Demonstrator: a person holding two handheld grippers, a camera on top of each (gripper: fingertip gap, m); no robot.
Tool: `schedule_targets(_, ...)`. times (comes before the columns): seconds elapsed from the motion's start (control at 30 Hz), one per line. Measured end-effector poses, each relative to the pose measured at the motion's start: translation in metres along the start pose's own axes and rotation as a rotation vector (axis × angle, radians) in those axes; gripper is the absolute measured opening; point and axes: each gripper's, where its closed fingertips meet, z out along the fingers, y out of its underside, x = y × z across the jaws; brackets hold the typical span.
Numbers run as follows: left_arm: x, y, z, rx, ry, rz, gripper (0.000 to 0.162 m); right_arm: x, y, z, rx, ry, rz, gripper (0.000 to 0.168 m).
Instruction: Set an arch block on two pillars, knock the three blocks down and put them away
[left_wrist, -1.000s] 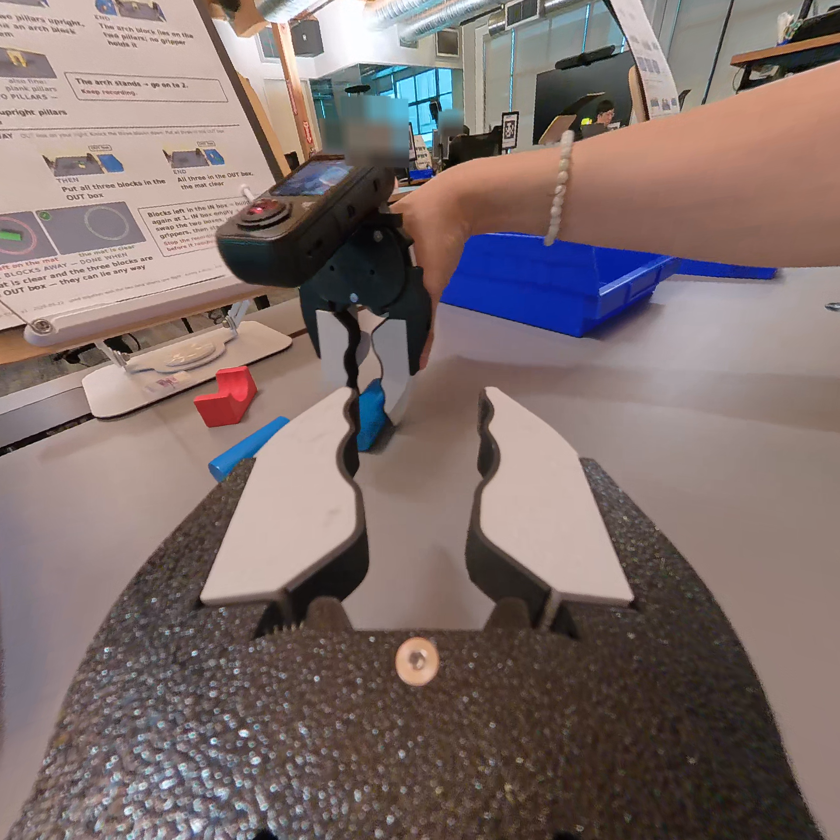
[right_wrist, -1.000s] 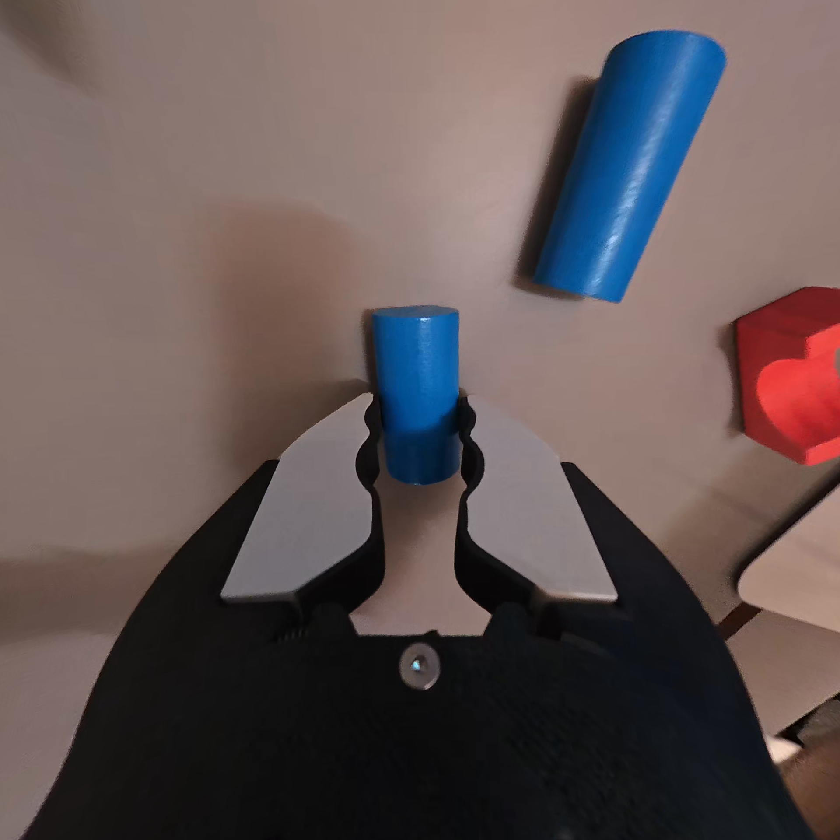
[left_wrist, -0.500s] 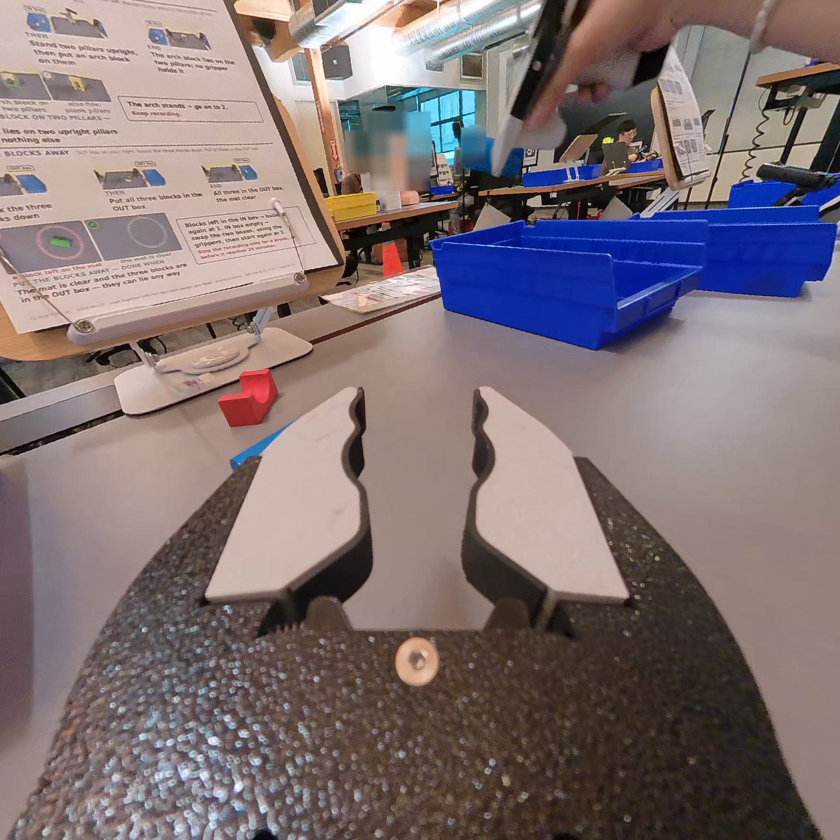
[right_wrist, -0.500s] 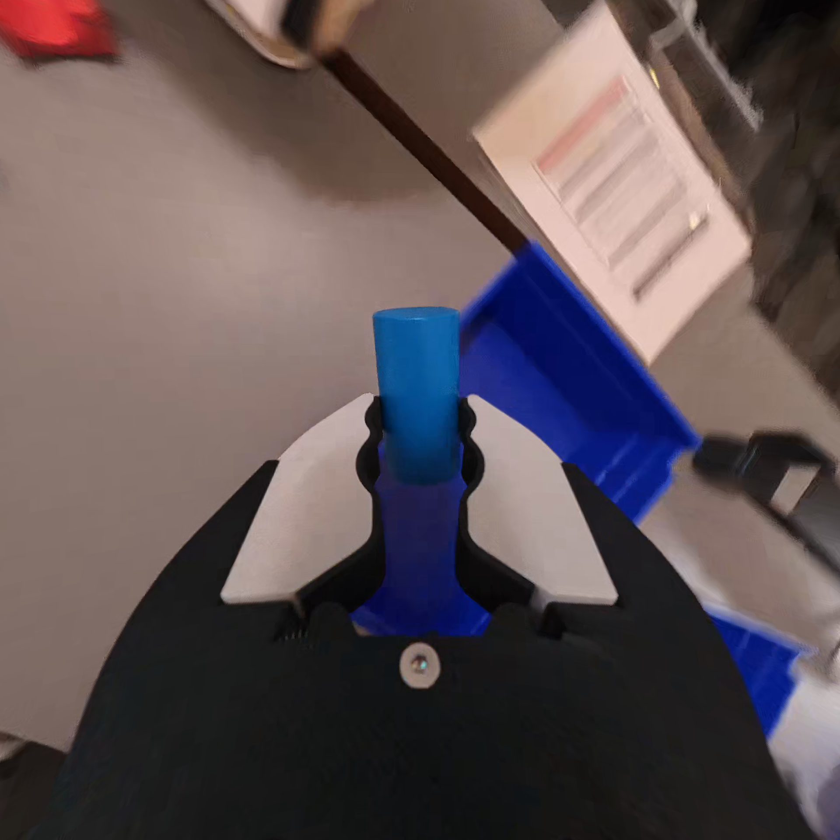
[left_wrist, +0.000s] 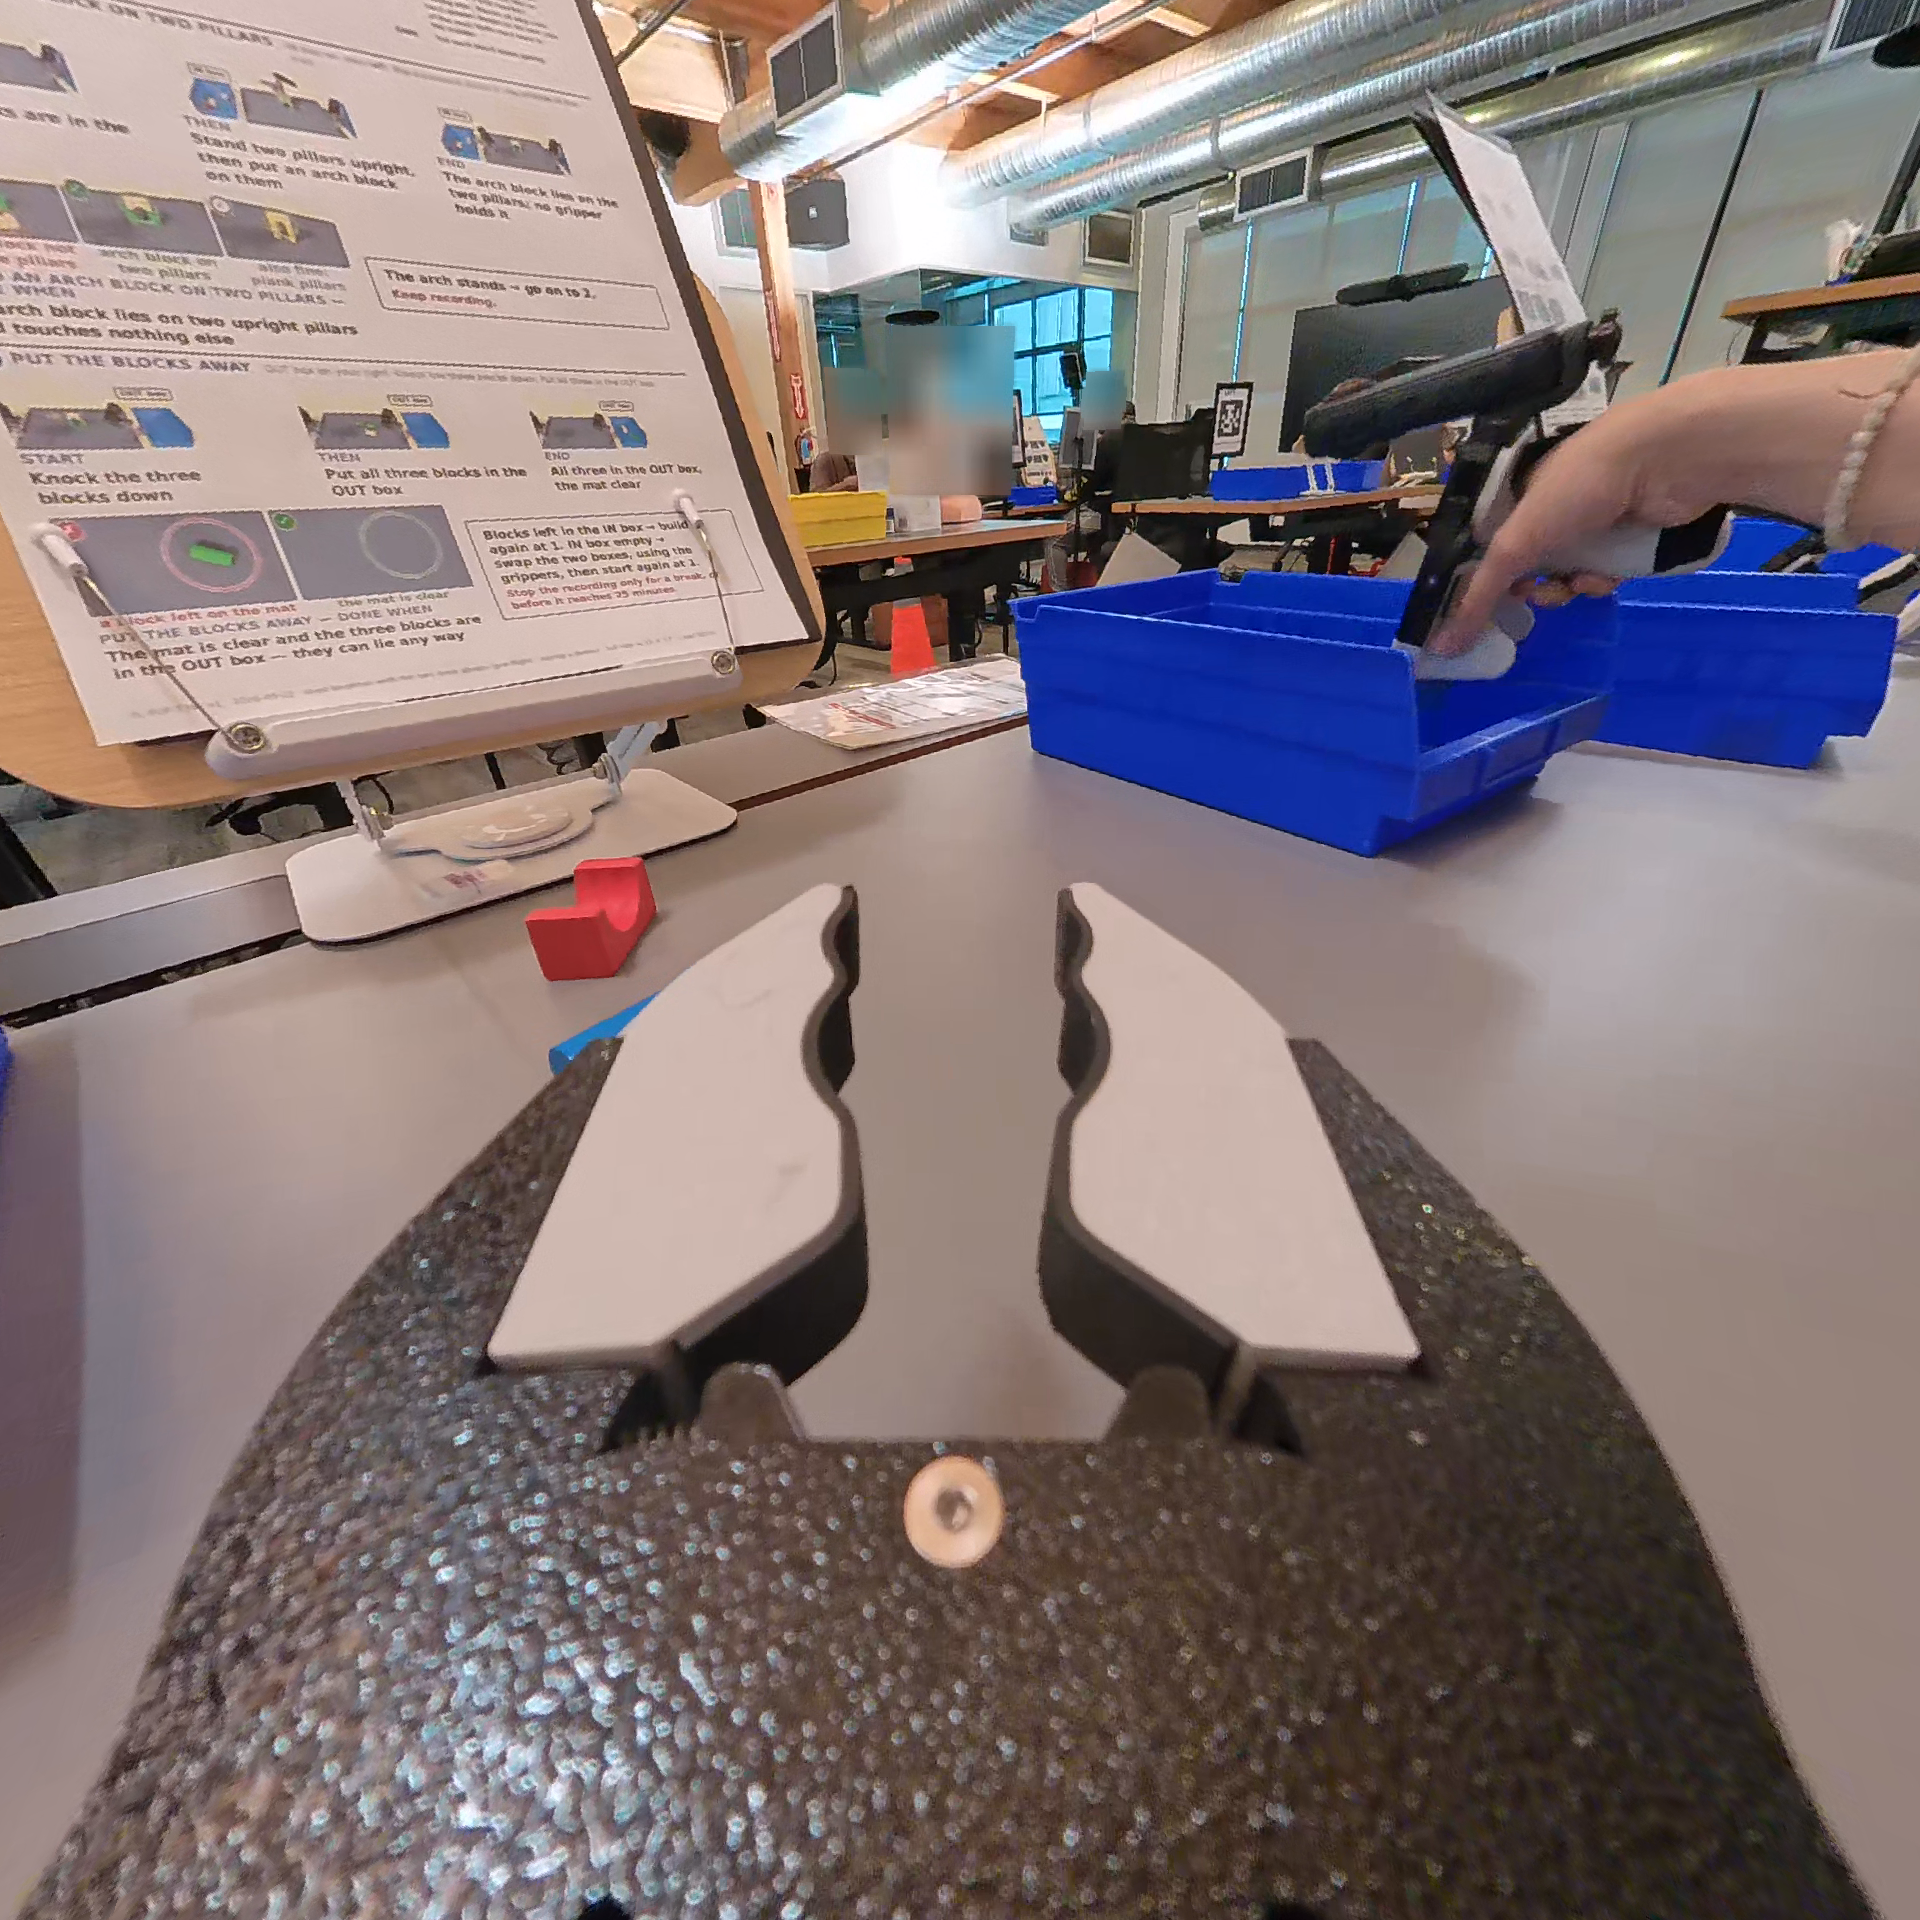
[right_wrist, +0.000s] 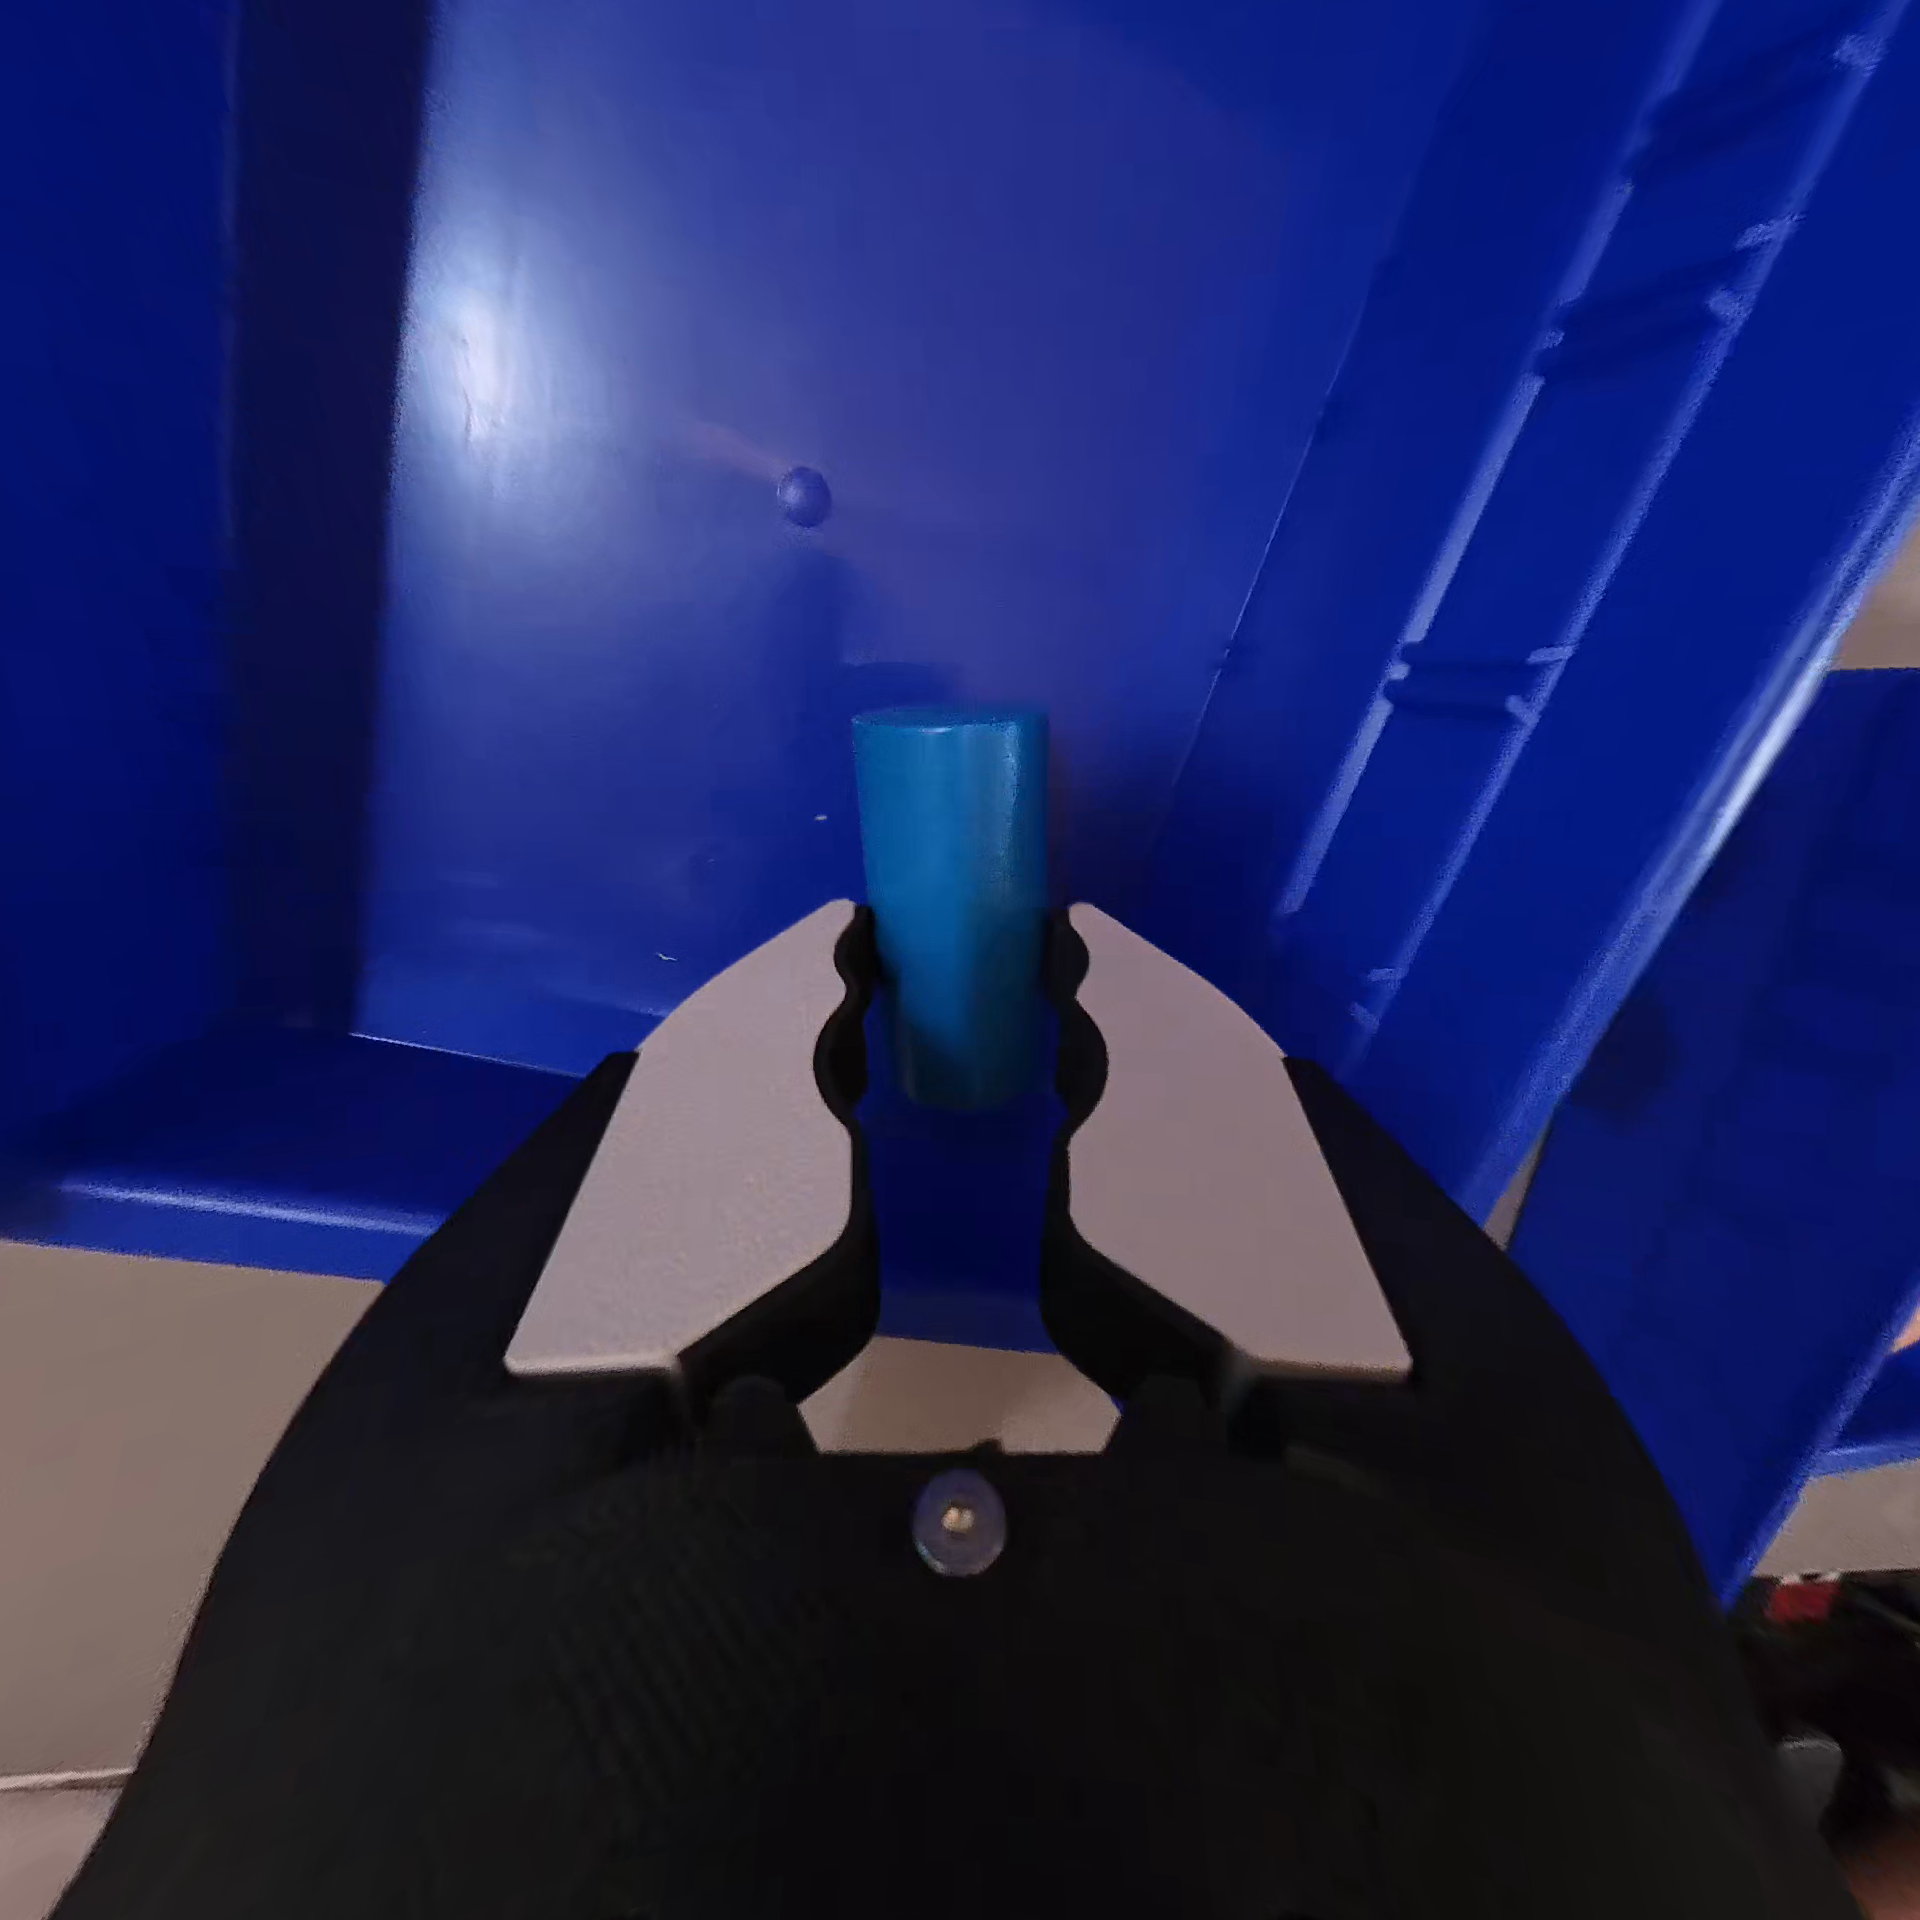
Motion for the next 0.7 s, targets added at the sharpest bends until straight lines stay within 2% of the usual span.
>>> schedule_targets(0.37,0.002,-0.001,-0.002,0.009,0.007,0.013,0.036,0.001,0.015,0.022,-0.086,0.056,-0.027,0.034)
schedule_targets(0.57,0.003,-0.002,-0.004,-0.063,0.000,0.061,0.038,-0.003,0.018,0.027,-0.082,0.048,-0.043,0.049)
schedule_targets(0.6,0.002,-0.004,-0.005,-0.075,-0.005,0.066,0.039,-0.003,0.016,0.022,-0.068,0.053,-0.048,0.051)
schedule_targets(0.63,0.001,-0.006,-0.006,-0.087,-0.009,0.070,0.040,-0.001,0.012,0.015,-0.051,0.079,-0.057,0.064)
schedule_targets(0.7,0.000,-0.009,-0.008,-0.102,-0.009,0.068,0.041,-0.001,-0.006,-0.008,0.032,0.135,-0.080,0.072)
